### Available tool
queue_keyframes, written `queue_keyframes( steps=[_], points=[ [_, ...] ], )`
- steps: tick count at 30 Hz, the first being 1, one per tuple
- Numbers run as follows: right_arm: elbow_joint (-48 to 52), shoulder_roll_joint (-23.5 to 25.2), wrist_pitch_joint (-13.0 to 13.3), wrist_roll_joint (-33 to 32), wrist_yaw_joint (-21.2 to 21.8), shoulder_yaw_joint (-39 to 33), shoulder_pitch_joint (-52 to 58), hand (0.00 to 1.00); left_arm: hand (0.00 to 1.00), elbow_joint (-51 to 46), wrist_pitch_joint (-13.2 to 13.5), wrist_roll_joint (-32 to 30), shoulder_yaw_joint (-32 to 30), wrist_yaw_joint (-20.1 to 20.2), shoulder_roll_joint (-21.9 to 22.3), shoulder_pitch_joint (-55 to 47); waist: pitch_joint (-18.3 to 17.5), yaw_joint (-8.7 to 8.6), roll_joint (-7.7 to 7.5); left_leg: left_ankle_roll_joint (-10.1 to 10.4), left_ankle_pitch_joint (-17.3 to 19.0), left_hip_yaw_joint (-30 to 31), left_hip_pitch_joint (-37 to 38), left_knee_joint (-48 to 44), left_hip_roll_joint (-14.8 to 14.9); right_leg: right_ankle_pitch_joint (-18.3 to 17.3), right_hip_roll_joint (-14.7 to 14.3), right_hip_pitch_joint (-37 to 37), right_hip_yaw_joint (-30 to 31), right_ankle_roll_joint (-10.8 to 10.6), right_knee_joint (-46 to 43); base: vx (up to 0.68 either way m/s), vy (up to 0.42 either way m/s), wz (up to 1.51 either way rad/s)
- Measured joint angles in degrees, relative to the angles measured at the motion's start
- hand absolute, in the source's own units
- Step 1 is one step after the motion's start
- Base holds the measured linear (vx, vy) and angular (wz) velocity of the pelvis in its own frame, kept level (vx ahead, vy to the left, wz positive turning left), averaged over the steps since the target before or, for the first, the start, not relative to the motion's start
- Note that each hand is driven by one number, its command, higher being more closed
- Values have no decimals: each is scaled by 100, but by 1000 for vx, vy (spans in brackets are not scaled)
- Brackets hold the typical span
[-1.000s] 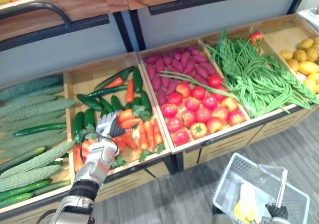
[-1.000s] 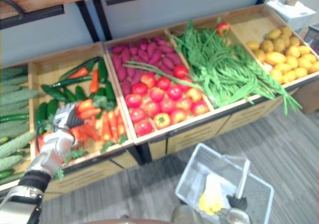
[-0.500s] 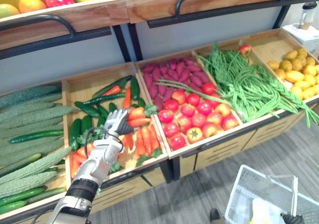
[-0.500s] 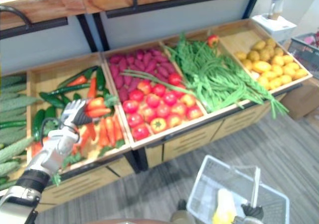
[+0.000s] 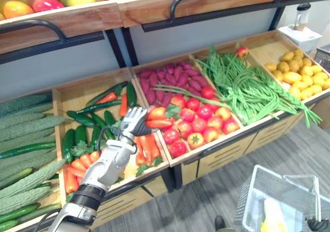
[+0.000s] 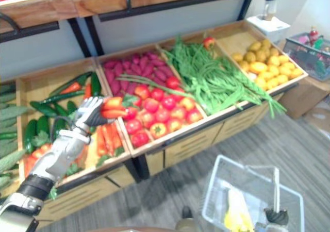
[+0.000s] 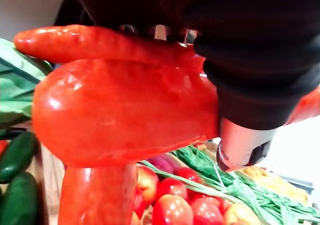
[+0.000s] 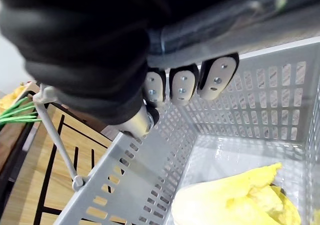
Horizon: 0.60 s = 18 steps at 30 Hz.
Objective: Pick vegetable in the basket
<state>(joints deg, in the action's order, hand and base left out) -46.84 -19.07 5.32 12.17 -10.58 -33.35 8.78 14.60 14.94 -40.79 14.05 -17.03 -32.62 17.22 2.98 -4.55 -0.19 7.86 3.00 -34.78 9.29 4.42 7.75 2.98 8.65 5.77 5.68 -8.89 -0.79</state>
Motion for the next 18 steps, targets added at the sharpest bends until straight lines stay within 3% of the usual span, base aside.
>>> queue_keyframes(
  steps=[11,18],
  points=[
    [630,-605,23,240,176,42,-23,100,100,-784,352,23,844,160,-418,274,-63,13,-96,21,6,-219,115,48,6,5,-72,74,232,-11,-70,-21,-57,-10],
    [1258,-1380,155,594,419,997,-86,100,100,-1220,621,241,1402,293,-674,328,-98,-19,-150,185,120,-896,386,-12,83,37,-340,238,883,-64,-127,-8,-55,-47]
  ],
)
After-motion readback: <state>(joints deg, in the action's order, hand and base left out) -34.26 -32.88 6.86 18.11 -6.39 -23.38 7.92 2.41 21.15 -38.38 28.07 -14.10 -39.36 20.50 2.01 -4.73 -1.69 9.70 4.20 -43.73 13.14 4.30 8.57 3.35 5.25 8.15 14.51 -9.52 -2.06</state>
